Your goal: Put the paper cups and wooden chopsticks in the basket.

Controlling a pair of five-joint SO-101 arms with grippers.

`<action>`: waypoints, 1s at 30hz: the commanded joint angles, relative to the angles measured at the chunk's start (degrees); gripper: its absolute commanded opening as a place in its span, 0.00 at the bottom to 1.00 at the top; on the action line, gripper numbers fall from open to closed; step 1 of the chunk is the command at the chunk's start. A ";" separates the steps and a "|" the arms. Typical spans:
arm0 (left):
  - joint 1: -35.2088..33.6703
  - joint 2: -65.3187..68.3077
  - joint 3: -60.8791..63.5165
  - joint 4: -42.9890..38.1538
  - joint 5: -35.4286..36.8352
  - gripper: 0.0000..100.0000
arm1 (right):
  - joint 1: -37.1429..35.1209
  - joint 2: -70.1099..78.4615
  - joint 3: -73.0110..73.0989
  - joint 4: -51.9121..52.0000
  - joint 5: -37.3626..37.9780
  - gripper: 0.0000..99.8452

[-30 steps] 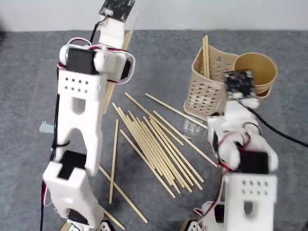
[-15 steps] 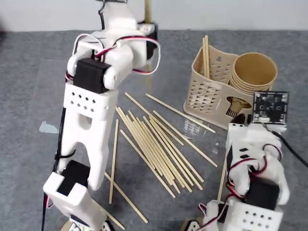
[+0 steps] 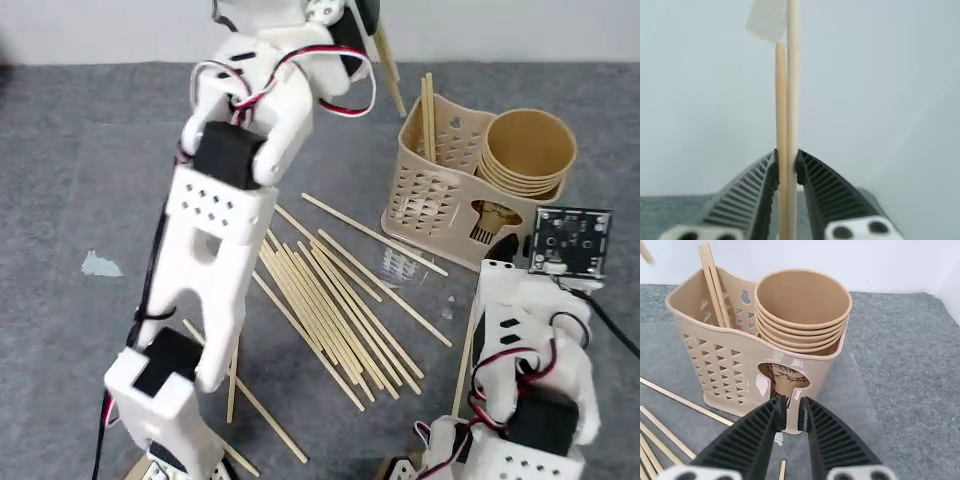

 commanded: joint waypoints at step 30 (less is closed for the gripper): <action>5.63 13.54 -0.31 0.62 -1.67 0.02 | 0.13 -0.66 -0.26 -1.10 -0.44 0.06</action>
